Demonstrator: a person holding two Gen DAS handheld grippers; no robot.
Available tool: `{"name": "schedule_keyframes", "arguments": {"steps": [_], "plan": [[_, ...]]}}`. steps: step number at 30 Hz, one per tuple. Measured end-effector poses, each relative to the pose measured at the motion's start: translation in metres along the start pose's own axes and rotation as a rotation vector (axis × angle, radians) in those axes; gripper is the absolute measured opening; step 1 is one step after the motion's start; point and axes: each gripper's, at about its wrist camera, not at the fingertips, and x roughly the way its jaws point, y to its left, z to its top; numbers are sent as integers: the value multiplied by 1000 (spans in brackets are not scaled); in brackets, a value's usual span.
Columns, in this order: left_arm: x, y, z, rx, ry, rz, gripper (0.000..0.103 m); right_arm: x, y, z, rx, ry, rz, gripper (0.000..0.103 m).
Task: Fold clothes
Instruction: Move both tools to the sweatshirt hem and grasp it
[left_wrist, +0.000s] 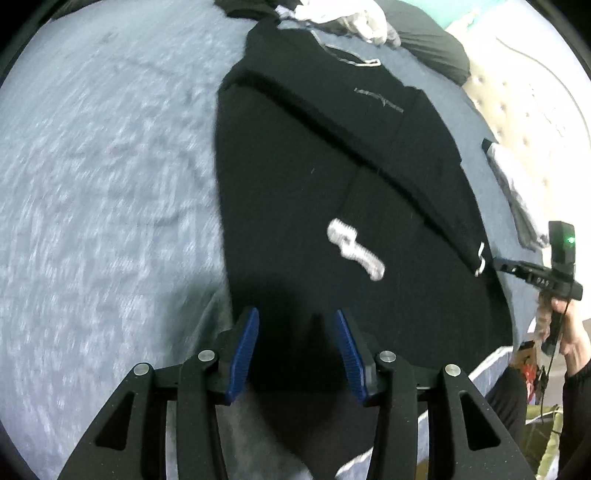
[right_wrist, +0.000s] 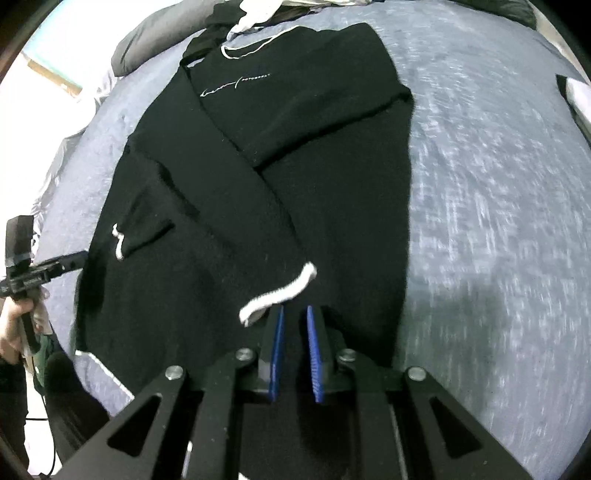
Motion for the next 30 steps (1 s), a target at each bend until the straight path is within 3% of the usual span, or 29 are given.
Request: {"name": "schedule_keyframes", "arguments": {"steps": [10,13,19,30], "plan": [[-13,10,-59,-29,94,-34,52,-26,-18,-56,40,24,5,36],[-14,12,-71,-46,111,-48,52,-34,-24,-69,64,35,21,48],[-14,13,-85,-63,125,-53,52,-45,-30,-91,84,51,48,48],[-7,0,-94,-74,142,-68,53,-26,-25,-112,108,120,102,48]]}}
